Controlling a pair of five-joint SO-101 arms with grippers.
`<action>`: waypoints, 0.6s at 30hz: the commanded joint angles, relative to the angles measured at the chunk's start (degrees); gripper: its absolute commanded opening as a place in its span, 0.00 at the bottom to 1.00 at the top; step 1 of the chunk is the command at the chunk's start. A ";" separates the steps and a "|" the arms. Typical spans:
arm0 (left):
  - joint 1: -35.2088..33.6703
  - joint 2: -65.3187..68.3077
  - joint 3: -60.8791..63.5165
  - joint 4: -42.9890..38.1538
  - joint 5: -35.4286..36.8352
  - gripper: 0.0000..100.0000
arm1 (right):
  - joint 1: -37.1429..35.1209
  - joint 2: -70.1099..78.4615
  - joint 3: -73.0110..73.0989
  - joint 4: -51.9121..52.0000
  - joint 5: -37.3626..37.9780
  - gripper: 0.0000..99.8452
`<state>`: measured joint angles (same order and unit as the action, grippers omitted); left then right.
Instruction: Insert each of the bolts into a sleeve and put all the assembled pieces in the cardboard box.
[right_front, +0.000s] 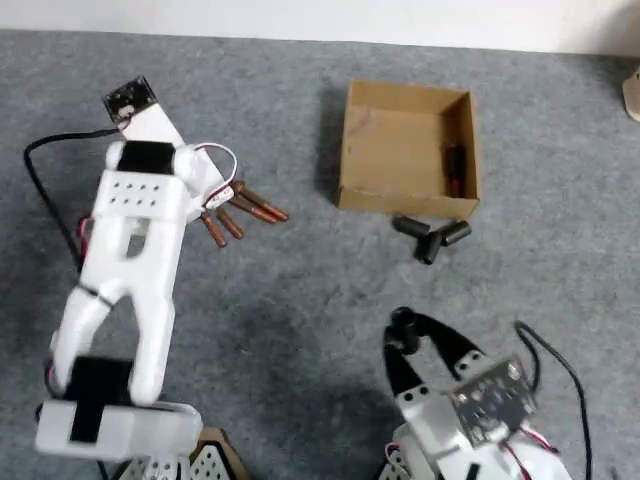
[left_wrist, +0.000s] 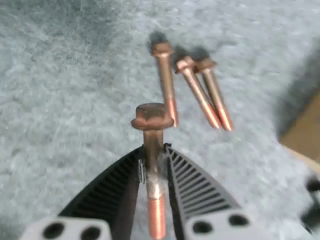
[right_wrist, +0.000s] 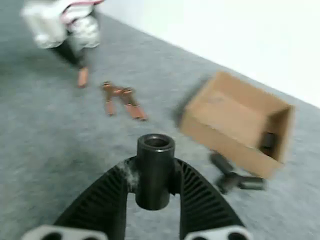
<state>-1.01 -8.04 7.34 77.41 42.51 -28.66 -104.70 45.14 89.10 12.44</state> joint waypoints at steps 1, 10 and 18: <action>2.95 -9.27 -1.80 2.37 0.18 0.01 | -2.95 -0.57 4.79 -4.53 -1.14 0.01; 11.03 -25.54 -1.27 3.43 0.18 0.01 | -3.21 -0.57 14.02 -9.98 -1.05 0.01; 20.26 -36.79 12.53 -4.75 0.00 0.01 | -3.30 -0.66 21.14 -21.85 -1.05 0.01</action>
<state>17.27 -40.48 16.40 77.76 42.68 -31.47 -104.70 66.07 71.69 12.00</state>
